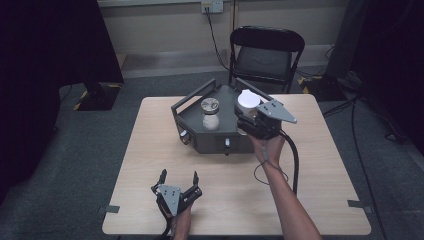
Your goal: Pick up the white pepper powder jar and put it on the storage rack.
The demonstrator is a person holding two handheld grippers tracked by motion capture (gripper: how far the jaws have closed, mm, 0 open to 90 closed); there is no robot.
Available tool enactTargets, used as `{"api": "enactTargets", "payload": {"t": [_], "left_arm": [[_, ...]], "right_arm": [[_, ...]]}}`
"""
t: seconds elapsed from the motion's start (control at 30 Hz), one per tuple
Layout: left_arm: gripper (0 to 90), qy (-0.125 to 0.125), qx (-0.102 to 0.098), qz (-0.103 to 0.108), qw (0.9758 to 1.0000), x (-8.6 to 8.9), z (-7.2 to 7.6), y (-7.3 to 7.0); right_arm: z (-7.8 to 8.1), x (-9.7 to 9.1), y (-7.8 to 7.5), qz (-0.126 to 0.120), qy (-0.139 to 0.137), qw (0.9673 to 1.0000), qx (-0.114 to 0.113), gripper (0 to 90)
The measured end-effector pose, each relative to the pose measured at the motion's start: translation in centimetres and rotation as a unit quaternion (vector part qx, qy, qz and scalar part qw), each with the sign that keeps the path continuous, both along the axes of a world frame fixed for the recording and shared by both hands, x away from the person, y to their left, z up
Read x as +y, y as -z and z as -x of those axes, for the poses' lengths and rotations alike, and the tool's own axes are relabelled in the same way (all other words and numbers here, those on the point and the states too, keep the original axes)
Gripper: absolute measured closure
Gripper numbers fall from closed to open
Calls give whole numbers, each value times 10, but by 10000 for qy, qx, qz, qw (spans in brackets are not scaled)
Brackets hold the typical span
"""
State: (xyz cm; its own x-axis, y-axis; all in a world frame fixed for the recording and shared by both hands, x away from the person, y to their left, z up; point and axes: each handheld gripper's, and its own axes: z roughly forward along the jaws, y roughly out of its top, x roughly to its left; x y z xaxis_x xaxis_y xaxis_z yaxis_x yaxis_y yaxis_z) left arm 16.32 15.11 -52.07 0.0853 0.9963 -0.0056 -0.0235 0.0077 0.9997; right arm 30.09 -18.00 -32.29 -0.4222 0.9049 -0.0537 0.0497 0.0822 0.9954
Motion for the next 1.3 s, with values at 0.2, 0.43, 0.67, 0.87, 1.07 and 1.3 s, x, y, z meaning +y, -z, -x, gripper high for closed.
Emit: {"api": "enactTargets", "payload": {"t": [0.2, 0.43, 0.67, 0.87, 1.07, 1.3], "left_arm": [[3, -1, -1, 0, 10000, 0, 0, 0], [4, 0, -1, 1, 10000, 0, 0, 0], [4, 0, -1, 1, 10000, 0, 0, 0], [4, 0, -1, 1, 10000, 0, 0, 0], [4, 0, 0, 1, 10000, 0, 0, 0], [4, -1, -1, 1, 10000, 0, 0, 0]], "right_arm": [[-14, 15, 0, 56, 185, 9998, 32, 303], [-30, 26, 9, 127, 340, 9993, 94, 303], [-42, 29, 11, 113, 336, 9992, 176, 303], [-46, 34, 15, 198, 360, 9988, 279, 302], [-47, 36, 19, 181, 344, 9988, 297, 302], [-43, 37, 20, 206, 353, 9988, 277, 302]]}}
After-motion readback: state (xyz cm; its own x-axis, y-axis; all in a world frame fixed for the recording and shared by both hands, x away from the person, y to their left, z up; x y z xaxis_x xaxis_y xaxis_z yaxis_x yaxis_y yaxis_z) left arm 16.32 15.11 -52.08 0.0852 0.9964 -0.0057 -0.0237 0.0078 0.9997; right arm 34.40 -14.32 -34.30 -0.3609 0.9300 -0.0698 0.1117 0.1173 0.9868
